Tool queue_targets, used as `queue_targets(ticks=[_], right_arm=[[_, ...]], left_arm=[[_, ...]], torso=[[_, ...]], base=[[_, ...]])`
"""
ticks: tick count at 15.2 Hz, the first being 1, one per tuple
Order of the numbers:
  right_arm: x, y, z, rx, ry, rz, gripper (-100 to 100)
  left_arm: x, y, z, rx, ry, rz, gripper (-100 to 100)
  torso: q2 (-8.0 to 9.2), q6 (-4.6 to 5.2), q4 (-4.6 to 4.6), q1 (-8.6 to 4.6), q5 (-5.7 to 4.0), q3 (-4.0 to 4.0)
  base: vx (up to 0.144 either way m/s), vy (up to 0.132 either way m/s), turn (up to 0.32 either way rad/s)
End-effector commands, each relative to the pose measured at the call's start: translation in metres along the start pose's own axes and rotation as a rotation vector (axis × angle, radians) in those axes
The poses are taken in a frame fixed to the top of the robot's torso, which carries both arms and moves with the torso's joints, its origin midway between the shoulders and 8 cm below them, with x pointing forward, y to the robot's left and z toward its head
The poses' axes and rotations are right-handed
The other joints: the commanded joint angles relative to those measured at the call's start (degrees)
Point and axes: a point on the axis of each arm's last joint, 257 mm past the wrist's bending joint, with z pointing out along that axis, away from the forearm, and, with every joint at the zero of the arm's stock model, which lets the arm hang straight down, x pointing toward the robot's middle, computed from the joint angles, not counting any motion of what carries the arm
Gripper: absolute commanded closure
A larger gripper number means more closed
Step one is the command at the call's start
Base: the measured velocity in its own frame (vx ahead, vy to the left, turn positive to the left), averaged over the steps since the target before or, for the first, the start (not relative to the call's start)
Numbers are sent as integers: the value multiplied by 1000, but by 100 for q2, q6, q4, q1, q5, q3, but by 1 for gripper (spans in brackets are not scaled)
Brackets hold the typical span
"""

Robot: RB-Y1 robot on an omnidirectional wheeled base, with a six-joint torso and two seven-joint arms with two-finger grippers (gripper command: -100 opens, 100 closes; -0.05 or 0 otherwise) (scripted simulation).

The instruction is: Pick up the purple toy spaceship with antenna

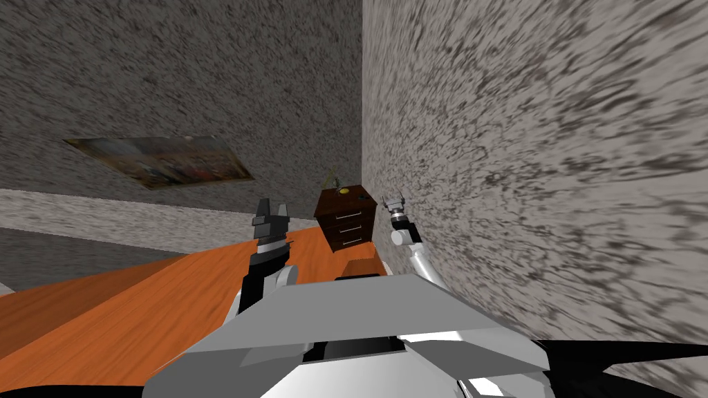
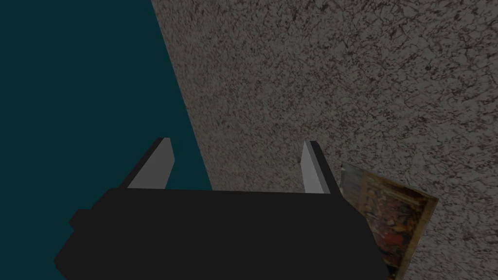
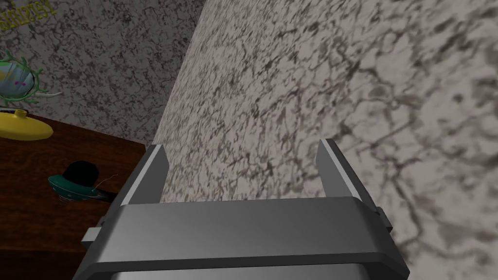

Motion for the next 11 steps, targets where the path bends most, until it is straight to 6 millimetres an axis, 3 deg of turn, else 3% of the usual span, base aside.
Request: queue_targets(ticks=[1,2,4,7,9,10,11], right_arm=[[-15,-3,2,8,-30,45,-100],[-18,-2,15,5,-40,115,-100],[-33,-7,11,12,-72,126,-100],[-53,-10,32,9,-125,272,-100],[-69,-14,28,12,-160,292,-100],[-73,-14,39,5,-177,372,-100],[-81,-17,38,6,-193,377,-100]], left_arm=[[0,0,0,0,0,0,0],[0,0,0,0,0,0,0],[0,0,0,0,0,0,0],[0,0,0,0,0,0,0],[0,0,0,0,0,0,0],[0,0,0,0,0,0,0],[0,0,0,0,0,0,0]], torso=[[0,0,0,0,0,0],[-4,2,-1,-1,0,-2],[-8,0,-2,-2,0,-5],[-14,0,-3,-4,-1,-8],[-15,0,-4,-4,-1,-9],[-18,2,-4,-6,-1,-10],[-20,0,-4,-6,-1,-11]], base=[[-48,11,13],[-48,13,40],[-40,8,46],[-35,5,72],[-26,3,49],[-16,-2,56],[-12,-6,56]])
